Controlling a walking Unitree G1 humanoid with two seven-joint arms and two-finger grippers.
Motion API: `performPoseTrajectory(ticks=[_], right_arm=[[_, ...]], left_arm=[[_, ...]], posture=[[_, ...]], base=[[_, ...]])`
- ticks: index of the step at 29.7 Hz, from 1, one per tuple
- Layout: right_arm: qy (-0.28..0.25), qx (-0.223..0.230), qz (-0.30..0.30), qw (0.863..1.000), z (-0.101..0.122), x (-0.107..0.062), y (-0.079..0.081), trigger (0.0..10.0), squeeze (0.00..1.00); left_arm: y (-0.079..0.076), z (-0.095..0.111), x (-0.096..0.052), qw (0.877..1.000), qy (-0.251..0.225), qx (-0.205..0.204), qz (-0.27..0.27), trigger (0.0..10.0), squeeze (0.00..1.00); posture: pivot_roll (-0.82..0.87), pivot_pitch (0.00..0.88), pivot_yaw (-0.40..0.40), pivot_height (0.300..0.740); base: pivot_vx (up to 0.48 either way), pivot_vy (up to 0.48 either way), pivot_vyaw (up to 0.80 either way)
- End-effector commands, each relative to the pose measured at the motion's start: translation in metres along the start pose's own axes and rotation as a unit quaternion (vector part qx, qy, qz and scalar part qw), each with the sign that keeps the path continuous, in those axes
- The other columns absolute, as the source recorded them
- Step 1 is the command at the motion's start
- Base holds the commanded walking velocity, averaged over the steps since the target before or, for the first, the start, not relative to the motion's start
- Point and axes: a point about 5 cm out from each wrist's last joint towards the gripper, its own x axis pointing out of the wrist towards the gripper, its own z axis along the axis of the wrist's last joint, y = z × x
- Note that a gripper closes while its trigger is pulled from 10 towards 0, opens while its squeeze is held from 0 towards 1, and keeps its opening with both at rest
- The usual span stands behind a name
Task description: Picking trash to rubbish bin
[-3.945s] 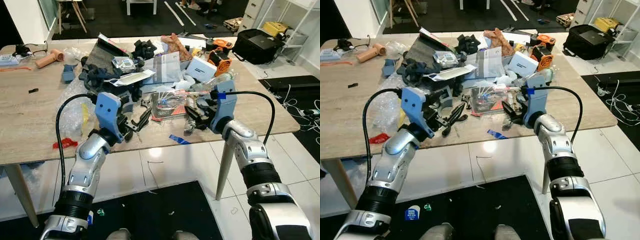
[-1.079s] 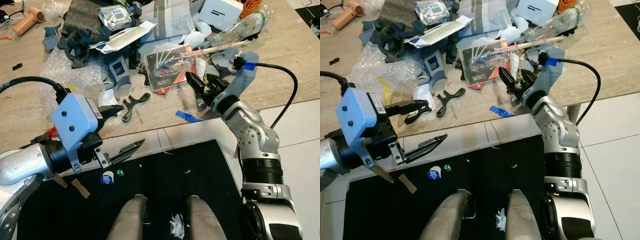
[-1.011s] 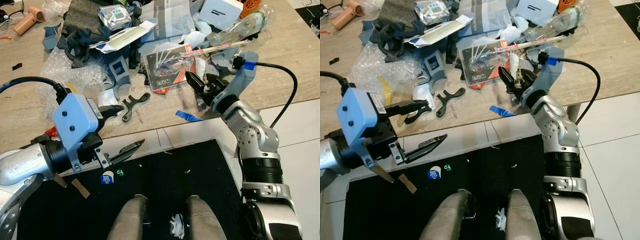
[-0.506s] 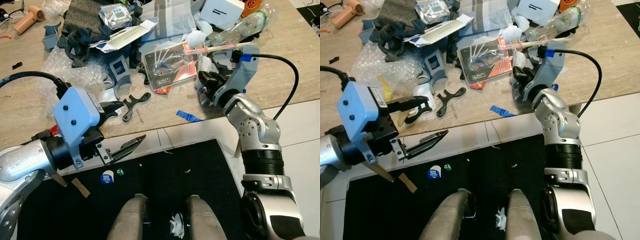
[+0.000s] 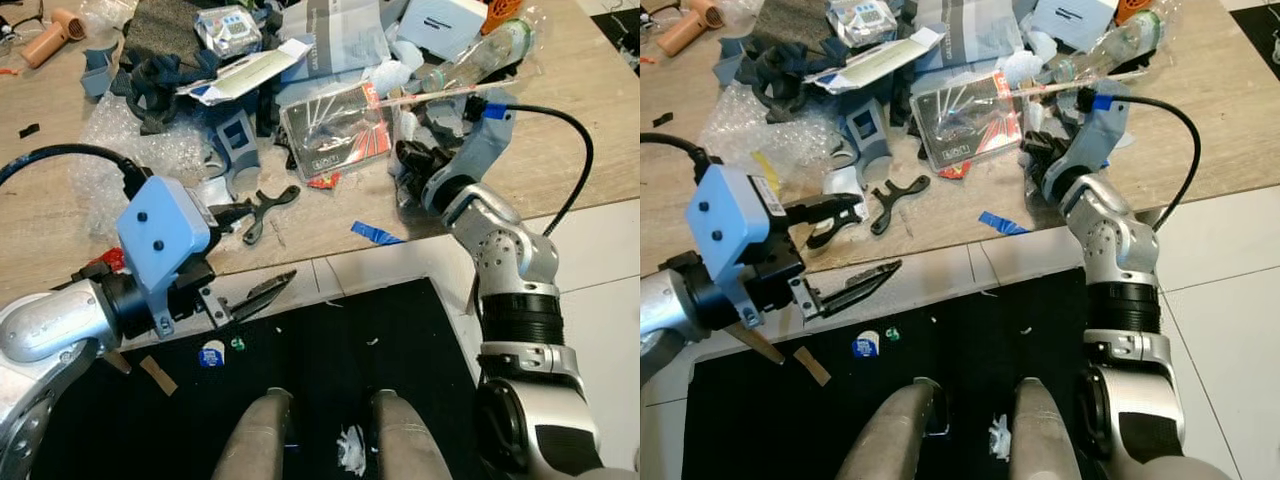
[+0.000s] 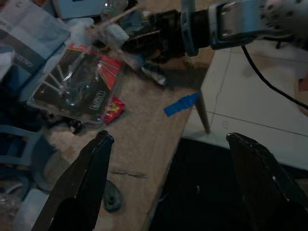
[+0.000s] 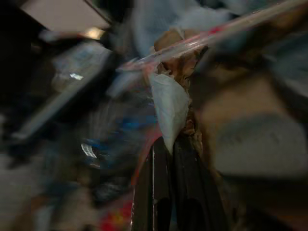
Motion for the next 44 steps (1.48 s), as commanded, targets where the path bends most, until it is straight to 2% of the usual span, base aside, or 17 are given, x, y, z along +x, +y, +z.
performPoseTrajectory(ticks=[1,4,17,20,22,24,25,26,32,36,38,39,41,44], right_arm=[[-0.026,0.053,0.051,0.997,0.01,0.0,0.014,0.0,0.0],[-0.05,0.112,0.109,0.986,0.02,-0.002,0.028,0.0,0.0],[-0.055,0.154,0.149,0.975,0.021,0.0,0.035,0.0,0.0],[-0.047,0.165,0.212,0.962,0.022,-0.003,0.046,0.0,0.0],[-0.033,0.108,0.191,0.975,0.017,-0.002,0.042,0.0,0.0],[-0.024,0.099,0.144,0.984,0.012,0.004,0.031,0.0,0.0],[-0.024,0.099,0.144,0.984,0.012,0.004,0.031,0.0,0.0],[-0.02,0.094,0.129,0.987,0.01,0.004,0.024,0.0,0.0],[-0.029,0.108,0.147,0.983,0.013,0.003,0.025,0.0,0.0],[-0.044,0.109,0.166,0.979,0.018,0.002,0.03,0.0,0.0],[-0.056,0.11,0.163,0.979,0.021,0.003,0.03,0.0,0.0],[-0.056,0.11,0.163,0.979,0.021,0.003,0.03,0.0,0.0],[-0.076,0.113,0.151,0.979,0.026,0.004,0.028,0.0,0.0],[-0.095,0.113,0.141,0.979,0.03,0.007,0.027,0.0,0.0]], left_arm=[[-0.001,-0.003,0.004,1.0,-0.005,-0.003,0.002,10.0,0.0],[0.003,-0.003,0.01,1.0,-0.016,0.005,0.007,10.0,0.0],[0.009,-0.005,0.017,0.999,-0.028,0.013,0.023,10.0,0.0],[0.013,-0.006,0.02,0.998,-0.046,0.001,0.041,10.0,0.0],[0.014,-0.005,0.022,0.997,-0.064,-0.01,0.052,10.0,0.0],[0.016,-0.003,0.024,0.995,-0.076,-0.016,0.059,10.0,0.0],[0.016,-0.003,0.024,0.995,-0.076,-0.016,0.059,10.0,0.0],[0.017,-0.001,0.026,0.994,-0.089,-0.024,0.066,10.0,0.0],[0.014,-0.001,0.032,0.99,-0.114,-0.055,0.062,10.0,0.0],[0.005,-0.005,0.043,0.987,-0.124,-0.088,0.052,10.0,0.0],[-0.001,-0.005,0.055,0.984,-0.124,-0.107,0.063,10.0,0.0],[-0.001,-0.005,0.055,0.984,-0.124,-0.107,0.063,10.0,0.0],[-0.005,-0.009,0.073,0.981,-0.105,-0.133,0.093,10.0,0.0],[-0.01,-0.01,0.084,0.978,-0.093,-0.155,0.105,10.0,0.0]], posture=[[-0.08,0.237,0.066,0.74],[-0.1,0.216,0.063,0.74],[-0.1,0.179,0.051,0.74],[-0.1,0.16,0.044,0.74],[-0.1,0.153,0.044,0.74],[-0.1,0.133,0.04,0.74],[-0.1,0.133,0.04,0.74],[-0.1,0.126,0.039,0.74],[-0.1,0.114,0.043,0.74],[-0.1,0.099,0.05,0.74],[-0.1,0.1,0.053,0.74],[-0.1,0.1,0.053,0.74],[-0.1,0.11,0.057,0.74],[-0.1,0.11,0.057,0.74]], base=[[0.0,0.0,0.0],[0.0,0.0,0.0],[0.0,0.0,0.0],[0.0,0.0,0.0],[0.0,0.0,0.0],[0.0,0.0,0.0],[0.0,0.0,0.0],[0.0,0.0,0.0],[0.0,0.0,0.0],[0.0,0.0,0.0],[0.0,0.0,0.0],[0.0,0.0,0.0],[0.0,0.0,0.0],[0.0,0.0,0.0]])
